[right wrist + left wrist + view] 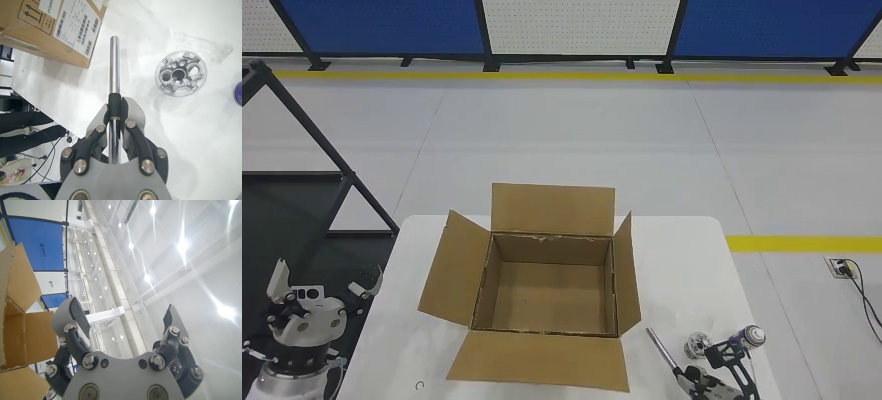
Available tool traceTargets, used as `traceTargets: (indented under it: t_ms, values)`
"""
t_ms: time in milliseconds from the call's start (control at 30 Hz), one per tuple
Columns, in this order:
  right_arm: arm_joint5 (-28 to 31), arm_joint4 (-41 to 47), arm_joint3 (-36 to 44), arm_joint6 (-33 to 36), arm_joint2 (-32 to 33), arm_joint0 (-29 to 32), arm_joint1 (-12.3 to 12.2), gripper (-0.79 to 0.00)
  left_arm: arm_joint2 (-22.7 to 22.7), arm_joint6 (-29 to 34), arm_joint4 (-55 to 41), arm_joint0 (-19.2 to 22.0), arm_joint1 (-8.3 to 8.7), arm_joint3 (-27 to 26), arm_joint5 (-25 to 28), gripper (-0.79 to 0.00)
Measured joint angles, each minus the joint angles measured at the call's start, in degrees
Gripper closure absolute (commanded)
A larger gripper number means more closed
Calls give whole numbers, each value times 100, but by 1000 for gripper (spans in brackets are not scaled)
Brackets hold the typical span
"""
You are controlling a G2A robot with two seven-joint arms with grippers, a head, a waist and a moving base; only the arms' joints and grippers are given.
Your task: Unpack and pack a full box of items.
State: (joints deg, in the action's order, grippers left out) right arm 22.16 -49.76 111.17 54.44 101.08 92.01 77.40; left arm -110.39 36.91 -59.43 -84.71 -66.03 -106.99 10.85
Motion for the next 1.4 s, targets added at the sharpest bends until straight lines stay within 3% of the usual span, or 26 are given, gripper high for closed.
traceTargets:
  t_ms: [367,833,867,900,933,967,1400]
  values:
    - [-190,-269,-638,20,-369,-457,-99,0,0,0,0,0,0,0,0,-785]
    - [-224,-669,-501,-118,-585,-278,-221,0,0,0,0,0,0,0,0,-785]
    - [-246,-690,-505,-109,-606,-284,-230,-77,0,0,0,0,0,0,0,-785]
    - [-263,-702,-511,-95,-621,-292,-237,-219,0,0,0,0,0,0,0,-785]
    - [-278,-712,-518,-77,-636,-302,-244,-311,0,0,0,0,0,0,0,-785]
    - [-296,-727,-525,-56,-656,-317,-253,-354,0,0,0,0,0,0,0,-785]
    - [-381,-665,-241,-186,-642,-149,-351,-366,0,0,0,0,0,0,0,-785]
